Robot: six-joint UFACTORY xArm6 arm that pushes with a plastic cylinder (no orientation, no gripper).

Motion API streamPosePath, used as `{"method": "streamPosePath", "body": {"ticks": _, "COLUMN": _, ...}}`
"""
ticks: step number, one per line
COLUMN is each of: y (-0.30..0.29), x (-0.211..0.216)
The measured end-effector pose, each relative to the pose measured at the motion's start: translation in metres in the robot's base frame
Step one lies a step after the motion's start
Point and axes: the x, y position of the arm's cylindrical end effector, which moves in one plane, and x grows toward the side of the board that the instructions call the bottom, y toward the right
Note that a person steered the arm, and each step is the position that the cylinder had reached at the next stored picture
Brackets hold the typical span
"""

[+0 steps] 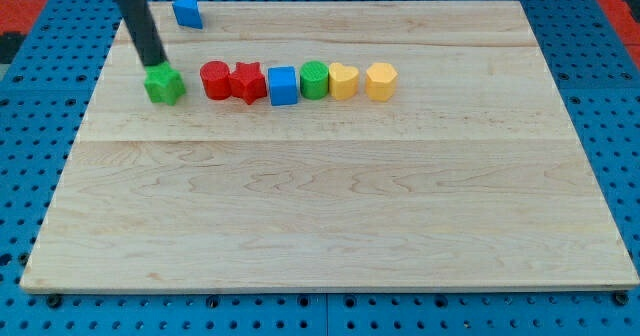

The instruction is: Nudge the green star up a bit

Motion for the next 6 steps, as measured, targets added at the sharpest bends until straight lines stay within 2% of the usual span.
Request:
{"method": "streamPosePath", "body": {"ticks": 1, "y": -0.012, "x": -0.006}}
{"method": "streamPosePath", "body": {"ticks": 2, "y": -0.049, "x": 0.005}}
{"method": "streamPosePath", "body": {"ticks": 3, "y": -0.073, "x": 0.071}}
{"method": "streamPosePath", "body": {"ticks": 4, "y": 0.022, "x": 0.130}}
{"method": "streamPosePath", "body": {"ticks": 5, "y": 0.041, "x": 0.081}}
{"method": "streamPosePath", "body": {"ticks": 6, "y": -0.009, "x": 0.059}}
